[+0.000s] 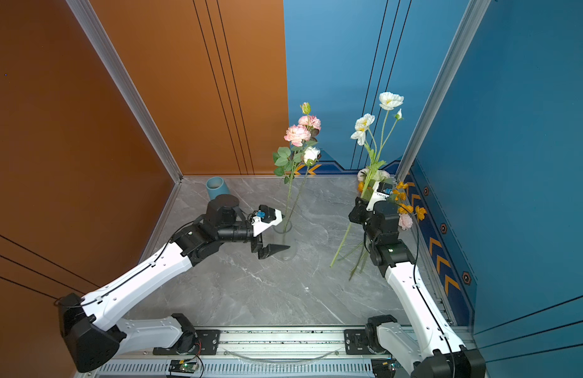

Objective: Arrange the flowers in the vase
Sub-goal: 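Lift the white poppies and carry them over the glass vase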

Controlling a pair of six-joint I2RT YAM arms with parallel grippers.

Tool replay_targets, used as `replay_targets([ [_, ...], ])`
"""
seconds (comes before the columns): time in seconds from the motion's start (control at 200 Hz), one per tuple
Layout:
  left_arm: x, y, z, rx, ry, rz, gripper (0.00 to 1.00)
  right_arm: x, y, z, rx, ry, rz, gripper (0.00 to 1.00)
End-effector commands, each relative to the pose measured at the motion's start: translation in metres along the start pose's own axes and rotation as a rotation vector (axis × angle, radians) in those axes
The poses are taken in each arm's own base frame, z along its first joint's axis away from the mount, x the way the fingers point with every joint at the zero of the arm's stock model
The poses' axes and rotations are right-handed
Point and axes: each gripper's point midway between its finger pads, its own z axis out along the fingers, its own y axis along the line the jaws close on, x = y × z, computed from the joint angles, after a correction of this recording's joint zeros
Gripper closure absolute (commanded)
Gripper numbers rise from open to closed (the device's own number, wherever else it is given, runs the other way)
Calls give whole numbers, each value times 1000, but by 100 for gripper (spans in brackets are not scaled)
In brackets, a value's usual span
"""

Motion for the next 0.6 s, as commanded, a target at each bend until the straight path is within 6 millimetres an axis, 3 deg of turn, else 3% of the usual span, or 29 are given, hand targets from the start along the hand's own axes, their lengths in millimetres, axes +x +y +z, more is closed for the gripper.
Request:
replay_targets([
  [0.0,-22,15,-26,-9,-130,-16,2,-51,25,-17,-73,-242,47,100],
  [0.145,-15,45,-44,-70,-142,-59,2,-73,62,-33,-161,-339,14,100],
  [0.34,1,68,-48,-108,-117,-112,2,-99,132,-61,-368,-438,-47,100],
  [0.475,1,71,-50,-111,-121,-117,2,-103,179,-82,-519,-483,-112,100],
  [0.596,1,74,-53,-116,-123,-120,2,-96,207,-93,-595,-496,-185,100],
])
